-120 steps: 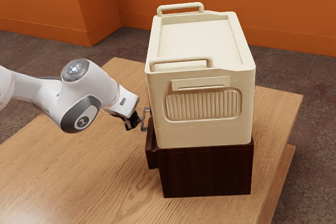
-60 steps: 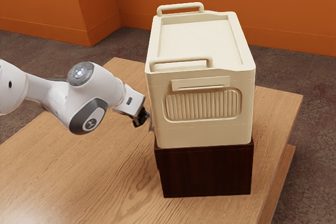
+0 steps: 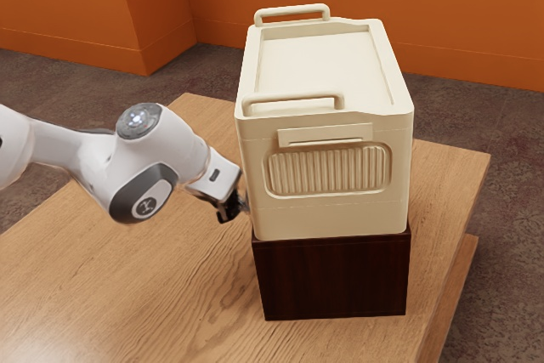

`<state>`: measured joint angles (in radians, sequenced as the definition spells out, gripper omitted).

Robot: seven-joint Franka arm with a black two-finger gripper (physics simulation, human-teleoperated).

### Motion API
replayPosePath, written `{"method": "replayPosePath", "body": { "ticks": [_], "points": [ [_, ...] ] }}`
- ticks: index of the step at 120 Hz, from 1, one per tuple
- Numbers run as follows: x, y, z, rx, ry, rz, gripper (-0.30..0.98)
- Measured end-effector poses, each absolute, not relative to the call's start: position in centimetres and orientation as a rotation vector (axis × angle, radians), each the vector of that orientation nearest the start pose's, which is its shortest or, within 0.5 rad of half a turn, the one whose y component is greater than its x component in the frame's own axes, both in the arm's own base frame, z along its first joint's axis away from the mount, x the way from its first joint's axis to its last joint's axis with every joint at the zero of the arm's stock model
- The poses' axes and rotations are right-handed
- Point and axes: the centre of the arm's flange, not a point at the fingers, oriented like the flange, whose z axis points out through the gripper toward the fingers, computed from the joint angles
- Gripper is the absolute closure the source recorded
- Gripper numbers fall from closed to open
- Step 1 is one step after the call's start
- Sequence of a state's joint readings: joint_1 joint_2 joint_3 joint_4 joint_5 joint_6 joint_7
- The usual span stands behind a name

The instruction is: Push the drawer handle with one arm to close the drawer

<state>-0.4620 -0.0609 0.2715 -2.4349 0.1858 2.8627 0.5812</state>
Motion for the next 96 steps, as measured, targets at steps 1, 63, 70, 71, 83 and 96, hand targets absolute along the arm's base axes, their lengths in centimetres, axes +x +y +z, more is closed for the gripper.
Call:
{"method": "replayPosePath", "body": {
  "ticks": [1,63,70,71,83,96],
  "points": [
    [50.5,-10.6,38.1,-2.589,1.298,-0.675,0.79],
    [51.4,-3.5,44.5,-2.777,1.026,-0.394,0.62],
    [52.4,-3.6,47.5,-2.774,1.0,-0.404,0.49],
    [52.6,-3.6,48.1,-2.775,0.995,-0.406,0.47],
    [52.8,-3.6,51.1,-2.822,0.939,-0.363,0.29],
    [51.5,-3.2,52.4,-2.881,0.883,-0.299,0.18]
  ]
}}
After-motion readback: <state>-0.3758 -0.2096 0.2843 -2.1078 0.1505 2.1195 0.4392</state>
